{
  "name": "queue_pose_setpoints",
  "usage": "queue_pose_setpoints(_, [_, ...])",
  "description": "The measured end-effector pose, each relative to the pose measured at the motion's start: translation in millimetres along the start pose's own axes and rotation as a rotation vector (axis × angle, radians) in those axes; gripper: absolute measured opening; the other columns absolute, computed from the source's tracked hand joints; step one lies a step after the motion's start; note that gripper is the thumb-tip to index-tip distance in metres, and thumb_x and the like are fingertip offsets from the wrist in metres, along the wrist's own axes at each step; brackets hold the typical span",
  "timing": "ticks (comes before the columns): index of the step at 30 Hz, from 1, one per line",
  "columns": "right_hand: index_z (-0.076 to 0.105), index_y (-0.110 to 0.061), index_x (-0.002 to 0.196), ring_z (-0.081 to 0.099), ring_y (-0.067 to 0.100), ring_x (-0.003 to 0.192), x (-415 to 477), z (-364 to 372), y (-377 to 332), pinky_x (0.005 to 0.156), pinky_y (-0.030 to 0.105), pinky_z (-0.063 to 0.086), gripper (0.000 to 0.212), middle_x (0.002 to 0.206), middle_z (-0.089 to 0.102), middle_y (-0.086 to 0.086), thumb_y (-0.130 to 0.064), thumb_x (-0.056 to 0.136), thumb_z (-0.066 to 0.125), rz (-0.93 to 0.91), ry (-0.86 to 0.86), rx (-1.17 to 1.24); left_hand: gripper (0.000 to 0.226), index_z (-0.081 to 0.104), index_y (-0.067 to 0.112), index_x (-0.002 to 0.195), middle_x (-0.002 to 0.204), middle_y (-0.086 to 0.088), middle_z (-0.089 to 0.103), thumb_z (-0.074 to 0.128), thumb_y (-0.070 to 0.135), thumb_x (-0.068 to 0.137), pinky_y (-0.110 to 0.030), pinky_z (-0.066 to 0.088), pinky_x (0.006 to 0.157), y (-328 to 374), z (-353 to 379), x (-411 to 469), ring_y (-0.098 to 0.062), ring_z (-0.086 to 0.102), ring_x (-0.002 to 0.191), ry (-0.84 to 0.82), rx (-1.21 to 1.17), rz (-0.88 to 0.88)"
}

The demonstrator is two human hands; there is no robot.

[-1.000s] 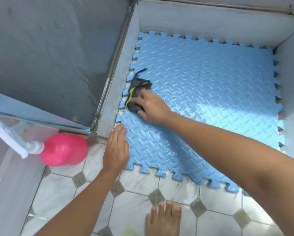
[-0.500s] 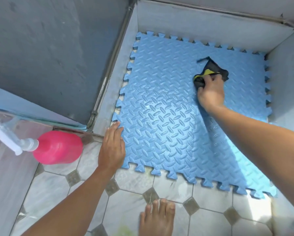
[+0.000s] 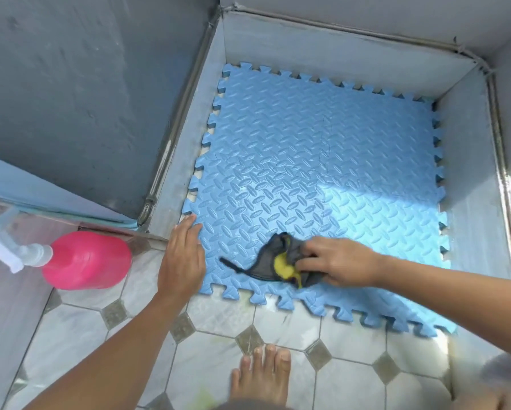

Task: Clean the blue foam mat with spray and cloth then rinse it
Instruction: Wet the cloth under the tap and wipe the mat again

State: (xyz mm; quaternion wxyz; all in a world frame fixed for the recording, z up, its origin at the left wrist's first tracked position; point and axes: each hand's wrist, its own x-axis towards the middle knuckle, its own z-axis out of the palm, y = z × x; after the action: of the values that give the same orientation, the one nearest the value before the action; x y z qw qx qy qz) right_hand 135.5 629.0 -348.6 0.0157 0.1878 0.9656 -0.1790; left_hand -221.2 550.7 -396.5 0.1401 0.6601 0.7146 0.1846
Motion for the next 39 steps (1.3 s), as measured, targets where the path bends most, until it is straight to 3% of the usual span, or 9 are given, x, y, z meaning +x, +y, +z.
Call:
queue_pose_setpoints(4, [0.057,-0.032,0.122,0.062,0.035,0.106,-37.5,-31.6,94.2,0.073,0.039,0.057,0.055,0.12,0.054,0.008,-0.007,0.074,0.069,0.63,0.163,-0.047,0.043,0.058,-0.003,0.129,0.147,-0.02,0.051,0.032,0.008,0.097,-0.052,0.038,0.118,-1.8,2.1,0.7,-0.038,0.049,0.139,0.01,0.025,0.012])
queue_pose_setpoints(9, [0.051,-0.013,0.14,0.05,0.045,0.119,-19.7,-51.3,182.3,0.101,0.045,0.045,0.05,0.137,0.042,0.023,-0.009,0.09,0.051,1.445,0.541,0.098,0.043,0.058,-0.002,0.13,0.148,-0.018,0.051,0.034,0.007,0.097,-0.046,0.031,0.123,-2.8,3.7,1.8,-0.036,0.048,0.14,0.022,0.027,0.019])
queue_pose_setpoints(11, [0.052,-0.007,0.136,0.046,0.045,0.125,17.0,-55.0,191.5,0.104,0.045,0.043,0.044,0.142,0.039,0.023,-0.01,0.092,0.049,1.579,0.591,0.188,0.043,0.058,-0.002,0.13,0.148,-0.018,0.052,0.033,0.008,0.096,-0.043,0.028,0.125,-3.5,3.8,1.1,-0.035,0.047,0.141,0.031,0.015,0.014])
queue_pose_setpoints(19, [0.06,-0.016,0.134,0.051,0.036,0.114,161.0,-24.6,70.1,0.088,0.043,0.051,0.045,0.127,0.048,0.012,-0.015,0.089,0.057,0.808,0.42,0.153,0.036,0.062,0.003,0.131,0.15,-0.011,0.054,0.044,0.009,0.1,-0.044,0.035,0.122,1.8,-7.4,-8.9,-0.026,0.045,0.145,0.015,-0.13,-0.047])
queue_pose_setpoints(22, [0.061,-0.016,0.135,0.052,0.033,0.11,177.1,-9.8,14.3,0.079,0.044,0.054,0.05,0.121,0.051,0.009,-0.011,0.085,0.062,0.562,0.277,0.157,0.026,0.066,0.006,0.114,0.121,-0.005,0.064,0.053,0.02,0.095,-0.033,0.046,0.103,10.9,-28.0,-46.9,-0.023,0.059,0.119,0.123,-0.218,-0.159])
queue_pose_setpoints(26, [0.06,-0.018,0.14,0.053,0.028,0.107,182.0,3.0,-39.8,0.077,0.038,0.05,0.057,0.117,0.05,0.006,-0.008,0.084,0.063,0.326,0.152,0.244,0.039,0.047,0.012,0.09,0.087,-0.001,0.047,0.064,0.046,0.082,-0.052,0.049,0.078,2.8,-57.3,-88.7,-0.027,0.048,0.079,0.404,-0.311,-0.681])
queue_pose_setpoints(29, [0.06,-0.022,0.141,0.057,0.024,0.104,181.8,9.3,-63.0,0.081,0.03,0.044,0.054,0.12,0.05,0.0,-0.01,0.088,0.061,0.316,0.056,0.429,0.067,0.047,0.008,0.111,0.105,-0.005,0.047,0.087,0.044,0.072,-0.052,0.05,0.092,-15.4,-79.1,-87.2,-0.028,0.051,0.094,0.564,-0.43,-0.977])
queue_pose_setpoints(33, [0.071,-0.017,0.125,0.061,0.02,0.105,190.0,5.0,-84.2,0.097,0.032,0.048,0.035,0.114,0.064,0.007,-0.006,0.093,0.063,0.387,0.107,0.797,0.098,0.043,0.03,0.143,0.135,0.01,0.051,0.1,0.026,0.062,-0.021,0.046,0.103,-40.1,-105.9,-54.6,-0.005,0.054,0.119,0.619,-0.548,-0.807])
queue_pose_setpoints(39, [0.073,-0.011,0.106,0.059,0.013,0.084,222.0,-1.4,-116.4,0.083,0.033,0.048,0.019,0.09,0.069,0.006,-0.002,0.092,0.064,0.429,0.009,1.193,0.094,0.05,0.028,0.14,0.13,0.008,0.058,0.099,0.032,0.061,-0.033,0.046,0.098,-51.9,-119.2,-54.1,-0.015,0.057,0.116,0.597,-0.419,-0.81])
